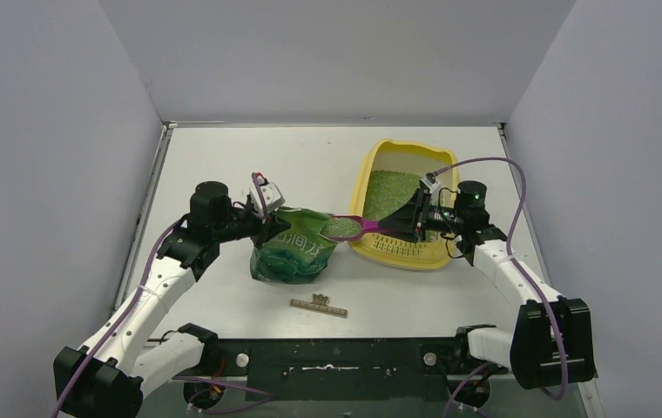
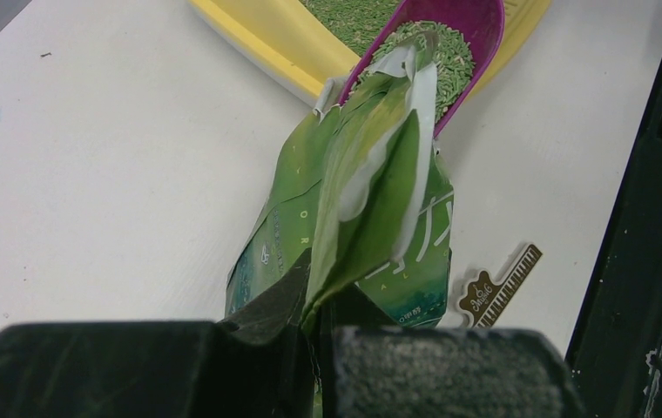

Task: Fill the litter box with clean litter
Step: 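Scoop the cat litter from the cat litter bag.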

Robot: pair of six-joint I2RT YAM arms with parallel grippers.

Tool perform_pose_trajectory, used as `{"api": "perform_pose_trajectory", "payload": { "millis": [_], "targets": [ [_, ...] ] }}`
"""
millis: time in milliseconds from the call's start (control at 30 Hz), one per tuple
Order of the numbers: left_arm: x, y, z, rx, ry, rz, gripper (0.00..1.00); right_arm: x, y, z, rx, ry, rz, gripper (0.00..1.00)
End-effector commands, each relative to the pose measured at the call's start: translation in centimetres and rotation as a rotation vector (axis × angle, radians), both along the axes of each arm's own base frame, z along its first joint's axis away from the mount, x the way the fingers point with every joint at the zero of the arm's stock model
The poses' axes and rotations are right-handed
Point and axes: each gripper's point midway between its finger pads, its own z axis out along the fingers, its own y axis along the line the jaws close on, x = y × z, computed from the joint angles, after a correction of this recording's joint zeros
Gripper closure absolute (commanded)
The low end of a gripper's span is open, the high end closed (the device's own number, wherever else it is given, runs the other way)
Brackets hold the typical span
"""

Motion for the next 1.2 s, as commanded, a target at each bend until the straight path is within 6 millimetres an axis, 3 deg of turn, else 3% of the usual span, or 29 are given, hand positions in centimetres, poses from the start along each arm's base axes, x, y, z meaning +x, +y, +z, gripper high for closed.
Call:
{"api": "perform_pose_trajectory", "payload": {
  "millis": [0, 667, 1167],
  "targets": [
    [0.8, -0.3, 2.4, -0.031, -0.080, -0.002, 1.00, -0.8, -0.3, 3.1, 0.035, -0.104, 0.042, 1.00],
    [1.0, -0.2, 2.3, -0.028, -0.083, 0.009, 1.00, -1.4, -2.5, 3.0, 0.053, -0.086, -0.021, 1.00],
    [1.3, -0.2, 2.1, -0.028, -0.078, 0.017, 1.00, -0.3, -5.0, 3.8, 0.056, -0.114, -0.088, 1.00]
  ]
}}
